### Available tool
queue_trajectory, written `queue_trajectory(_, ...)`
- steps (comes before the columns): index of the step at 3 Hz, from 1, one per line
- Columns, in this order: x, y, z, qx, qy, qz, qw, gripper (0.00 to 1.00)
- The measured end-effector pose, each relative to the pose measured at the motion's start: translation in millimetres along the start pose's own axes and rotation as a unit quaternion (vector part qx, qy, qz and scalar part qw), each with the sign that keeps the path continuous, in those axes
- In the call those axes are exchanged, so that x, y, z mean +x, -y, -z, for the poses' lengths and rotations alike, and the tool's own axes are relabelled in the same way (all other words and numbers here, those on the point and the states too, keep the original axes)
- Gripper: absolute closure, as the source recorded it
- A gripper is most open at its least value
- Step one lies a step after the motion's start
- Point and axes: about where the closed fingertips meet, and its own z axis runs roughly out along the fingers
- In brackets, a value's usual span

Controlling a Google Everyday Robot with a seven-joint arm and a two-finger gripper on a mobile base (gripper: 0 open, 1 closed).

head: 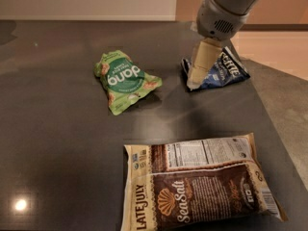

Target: Move green rice chip bag near brown chip bag

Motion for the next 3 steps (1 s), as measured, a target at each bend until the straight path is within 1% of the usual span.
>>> queue_trajectory(1, -26.9, 15.0, -19.8, -0.001, 0.014, -0.002, 0.9999, 0.00)
queue_trajectory(2, -56.1, 20.7, -35.3, -0.016, 0.024, -0.011, 0.9995, 0.00)
queue_trajectory(3, -82.5, 19.6, -53.1, -0.034, 0.023, -0.027, 0.9988, 0.00)
